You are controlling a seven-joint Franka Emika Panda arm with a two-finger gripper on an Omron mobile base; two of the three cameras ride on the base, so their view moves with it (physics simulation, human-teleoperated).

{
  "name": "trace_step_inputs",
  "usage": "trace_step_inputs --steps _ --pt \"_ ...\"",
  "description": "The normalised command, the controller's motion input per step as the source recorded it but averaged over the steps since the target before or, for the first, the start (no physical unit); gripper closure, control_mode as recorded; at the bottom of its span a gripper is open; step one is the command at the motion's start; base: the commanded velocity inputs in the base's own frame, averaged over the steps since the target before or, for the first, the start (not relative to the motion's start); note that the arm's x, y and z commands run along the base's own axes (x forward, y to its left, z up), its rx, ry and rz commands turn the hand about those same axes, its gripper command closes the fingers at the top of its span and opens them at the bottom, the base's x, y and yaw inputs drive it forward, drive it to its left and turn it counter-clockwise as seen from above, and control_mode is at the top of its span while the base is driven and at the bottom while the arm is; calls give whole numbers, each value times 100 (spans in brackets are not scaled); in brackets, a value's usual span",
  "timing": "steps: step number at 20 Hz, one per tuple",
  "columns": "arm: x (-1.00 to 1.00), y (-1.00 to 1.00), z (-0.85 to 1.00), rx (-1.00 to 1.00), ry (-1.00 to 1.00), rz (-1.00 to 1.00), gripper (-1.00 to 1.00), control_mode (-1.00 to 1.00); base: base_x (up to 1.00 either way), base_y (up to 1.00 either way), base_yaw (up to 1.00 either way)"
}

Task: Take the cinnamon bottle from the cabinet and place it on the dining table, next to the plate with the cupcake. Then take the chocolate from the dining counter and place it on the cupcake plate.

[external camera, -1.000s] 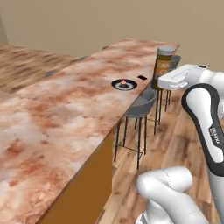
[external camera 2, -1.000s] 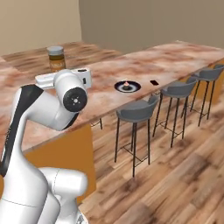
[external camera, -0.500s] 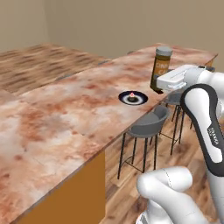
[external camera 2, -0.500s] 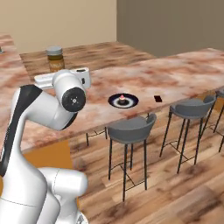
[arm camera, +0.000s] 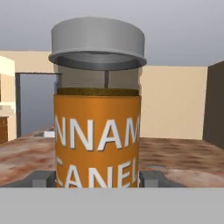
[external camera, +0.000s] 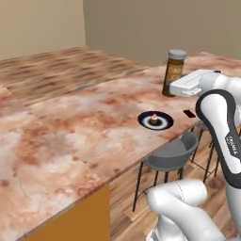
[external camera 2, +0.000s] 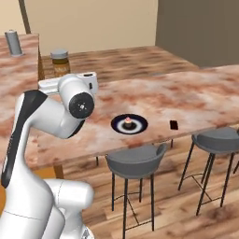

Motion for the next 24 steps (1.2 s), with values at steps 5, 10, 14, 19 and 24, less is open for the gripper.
trace_step_inputs --steps 5,10,14,19,24 --pt "0 0 0 0 0 0 100 100 55 -19 40" --pt "0 0 0 0 0 0 100 100 56 -48 28" --pt "0 0 0 0 0 0 100 100 66 -2 17" --pt "0 0 0 0 0 0 100 100 51 0 18" --pt "0 0 0 0 0 0 100 100 54 0 24"
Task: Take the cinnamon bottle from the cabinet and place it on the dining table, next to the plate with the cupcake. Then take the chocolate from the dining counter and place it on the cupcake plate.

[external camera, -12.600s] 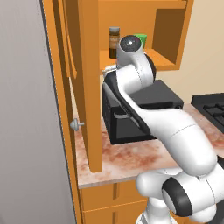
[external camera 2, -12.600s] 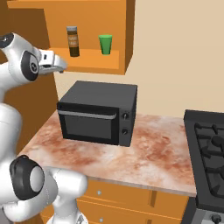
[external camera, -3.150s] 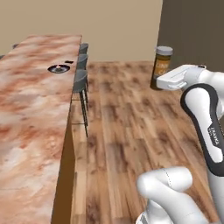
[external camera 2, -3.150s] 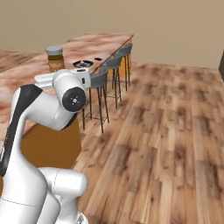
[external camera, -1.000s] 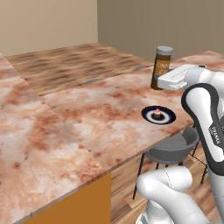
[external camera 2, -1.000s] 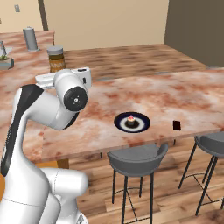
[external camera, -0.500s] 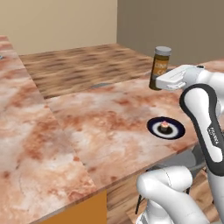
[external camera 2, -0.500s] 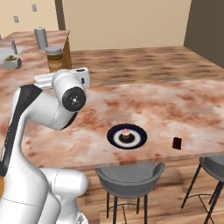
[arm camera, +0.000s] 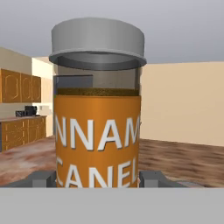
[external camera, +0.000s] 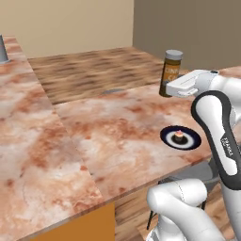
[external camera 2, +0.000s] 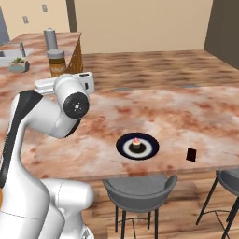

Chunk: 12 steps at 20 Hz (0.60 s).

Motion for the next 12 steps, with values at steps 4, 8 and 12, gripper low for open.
trace_step_inputs --steps 4,8,12 --pt "0 0 0 0 0 0 100 100 59 0 18" --pt "61 5 -83 -1 0 -25 100 -100 0 0 0" --pt "99 25 -98 -3 3 -59 100 -100 0 0 0"
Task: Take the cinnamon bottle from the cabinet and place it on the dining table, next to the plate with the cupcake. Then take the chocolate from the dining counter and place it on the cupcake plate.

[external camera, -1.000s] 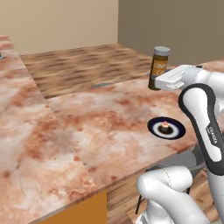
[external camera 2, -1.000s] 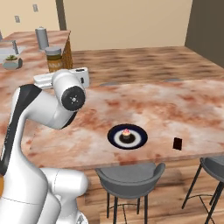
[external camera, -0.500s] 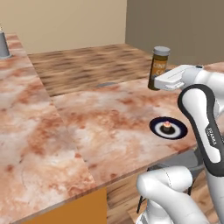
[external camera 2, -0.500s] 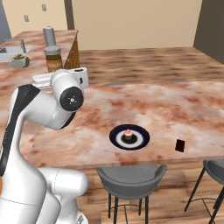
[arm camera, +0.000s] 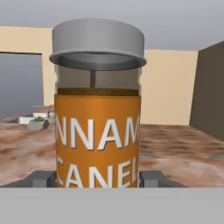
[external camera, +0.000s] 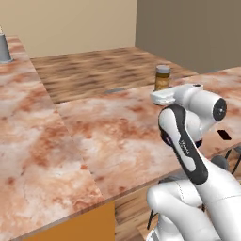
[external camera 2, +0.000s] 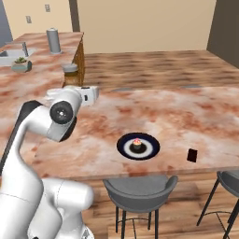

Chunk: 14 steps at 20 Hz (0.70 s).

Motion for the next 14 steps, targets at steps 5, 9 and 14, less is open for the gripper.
trace_step_inputs --steps 5,9,14 --pt "100 11 -47 -1 2 -62 100 -100 0 0 0" --pt "93 7 -35 0 0 -59 100 -100 0 0 0" --pt "39 -16 -62 1 10 -57 100 -100 0 0 0"
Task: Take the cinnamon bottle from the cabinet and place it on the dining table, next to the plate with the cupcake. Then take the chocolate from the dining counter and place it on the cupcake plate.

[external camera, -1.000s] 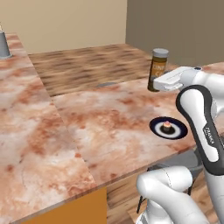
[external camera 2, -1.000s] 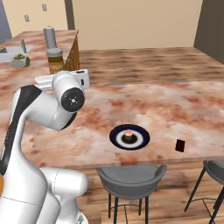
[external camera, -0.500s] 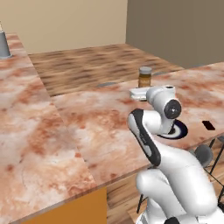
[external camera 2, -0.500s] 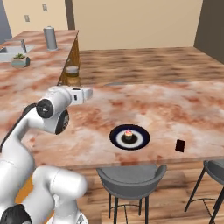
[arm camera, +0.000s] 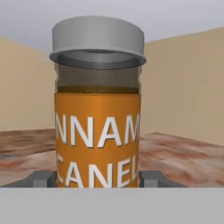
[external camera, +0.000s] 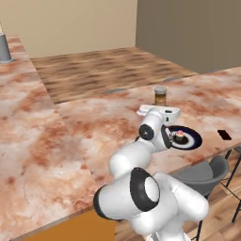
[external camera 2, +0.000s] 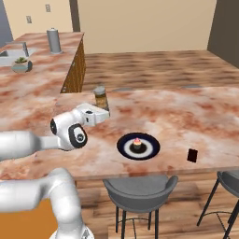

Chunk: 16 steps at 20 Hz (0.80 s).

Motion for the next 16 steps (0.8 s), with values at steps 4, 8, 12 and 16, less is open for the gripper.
trace_step_inputs --steps 4,8,12,16 --pt "-24 0 -50 8 9 -27 100 -100 0 0 0" --pt "-11 -9 -48 17 1 -16 100 -100 0 0 0" --pt "0 -9 -14 27 0 -8 100 -100 0 0 0" --pt "8 0 -52 26 0 -7 100 -100 0 0 0"
